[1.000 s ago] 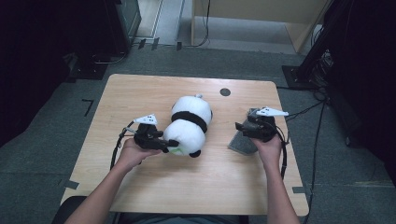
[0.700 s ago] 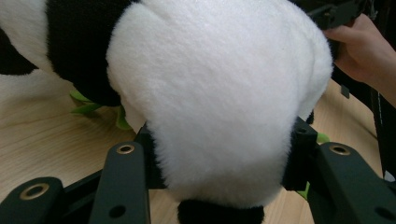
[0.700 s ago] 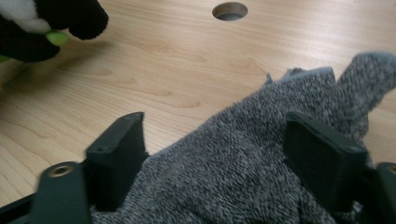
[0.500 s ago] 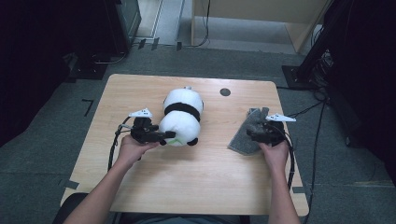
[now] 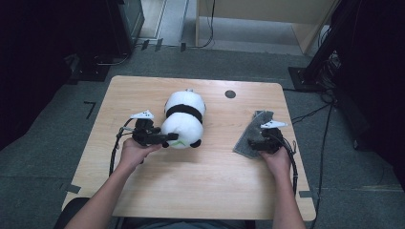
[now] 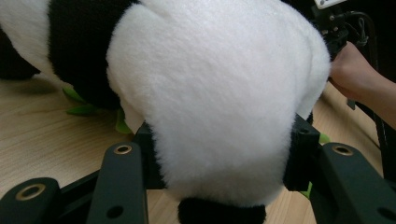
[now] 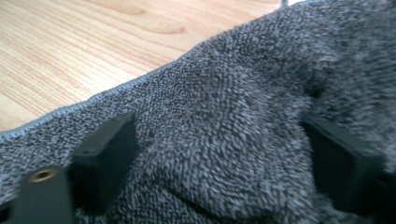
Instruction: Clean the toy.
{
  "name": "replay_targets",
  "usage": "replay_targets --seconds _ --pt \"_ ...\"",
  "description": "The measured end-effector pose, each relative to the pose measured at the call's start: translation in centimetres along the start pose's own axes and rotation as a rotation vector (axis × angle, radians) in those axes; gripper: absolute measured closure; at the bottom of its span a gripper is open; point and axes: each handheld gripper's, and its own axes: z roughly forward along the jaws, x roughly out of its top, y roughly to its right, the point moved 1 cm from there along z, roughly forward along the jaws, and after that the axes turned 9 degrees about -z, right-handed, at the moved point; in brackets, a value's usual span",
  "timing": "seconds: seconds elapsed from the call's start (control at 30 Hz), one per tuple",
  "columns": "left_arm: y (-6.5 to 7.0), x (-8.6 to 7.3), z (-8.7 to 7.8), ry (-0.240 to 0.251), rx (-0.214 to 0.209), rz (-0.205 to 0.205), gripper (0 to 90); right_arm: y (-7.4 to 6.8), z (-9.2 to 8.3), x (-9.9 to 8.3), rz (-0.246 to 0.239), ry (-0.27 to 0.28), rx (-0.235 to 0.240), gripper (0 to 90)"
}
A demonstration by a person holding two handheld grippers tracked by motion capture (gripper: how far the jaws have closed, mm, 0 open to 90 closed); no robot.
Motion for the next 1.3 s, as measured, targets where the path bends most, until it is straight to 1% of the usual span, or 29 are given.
replay_targets --seconds 0.07,0.1,0.17,0.2,0.23,0.3,0.33,0.37,0.43,0.5,0.57,0.67,0.77,0.83,0.93,1.03,1.07,1.2,1.27,1.3 --pt "0.0 0.0 0.0 0.001 -0.003 -0.001 47.8 0.4 -0.6 -0.3 0.013 0.007 -0.030 50.6" --pt "0.1 0.0 0.0 0.000 -0.003 0.001 47.9 0.5 -0.8 -0.4 0.016 0.009 -0.045 56.7" --pt "0.2 0.0 0.0 0.006 -0.002 0.005 47.9 0.6 -1.1 -0.5 0.038 0.004 -0.056 70.5" --pt "0.2 0.0 0.1 0.007 -0.001 0.008 47.9 0.7 -1.4 -0.4 0.055 0.008 -0.051 74.4" --pt "0.3 0.0 0.1 0.010 0.000 0.007 47.9 0.9 -1.7 -0.2 0.084 0.018 -0.040 76.8" --pt "0.4 0.0 0.1 0.011 0.002 0.012 48.0 1.1 -2.2 0.0 0.114 0.045 -0.027 78.7" --pt "0.4 0.0 0.1 0.010 0.002 0.013 48.0 1.0 -2.7 0.3 0.126 0.071 -0.028 79.4" --pt "0.4 0.0 0.2 0.009 0.002 0.015 48.0 1.0 -3.0 0.5 0.132 0.087 -0.029 79.7" --pt "0.5 -0.1 0.3 0.013 0.003 0.016 48.0 0.7 -4.0 1.2 0.136 0.141 -0.021 80.1" --pt "0.6 -0.1 0.3 0.012 0.002 0.017 48.0 0.2 -4.9 2.0 0.129 0.192 -0.010 80.3" --pt "0.7 -0.1 0.4 0.013 0.003 0.017 48.0 -0.4 -5.6 2.7 0.118 0.228 0.005 80.3" --pt "0.7 -0.1 0.5 0.012 0.001 0.021 48.0 -1.5 -6.3 3.8 0.095 0.264 0.047 80.3" --pt "0.9 -0.2 0.6 0.012 0.000 0.026 48.1 -2.8 -6.6 4.8 0.063 0.292 0.087 80.3" --pt "1.1 -0.2 0.7 0.008 0.001 0.031 48.1 -3.8 -6.9 5.5 0.044 0.315 0.124 80.3" --pt "1.2 -0.3 1.0 0.004 0.003 0.040 48.0 -5.6 -7.4 6.8 0.010 0.359 0.186 80.3" --pt "1.4 -0.5 1.3 0.000 0.005 0.045 48.0 -7.9 -8.2 8.4 -0.045 0.402 0.238 80.2" --pt "1.5 -0.5 1.4 -0.003 0.006 0.047 48.1 -8.7 -8.4 8.9 -0.068 0.424 0.260 80.2" --pt "1.8 -0.6 1.6 -0.006 0.007 0.058 48.1 -12.3 -8.9 10.5 -0.139 0.483 0.374 80.2" --pt "2.0 -0.7 1.7 -0.001 0.008 0.063 48.1 -13.9 -8.8 11.1 -0.164 0.491 0.434 80.2" --pt "2.1 -0.7 1.7 0.003 0.006 0.055 48.1 -14.6 -8.5 11.2 -0.173 0.492 0.467 80.2"
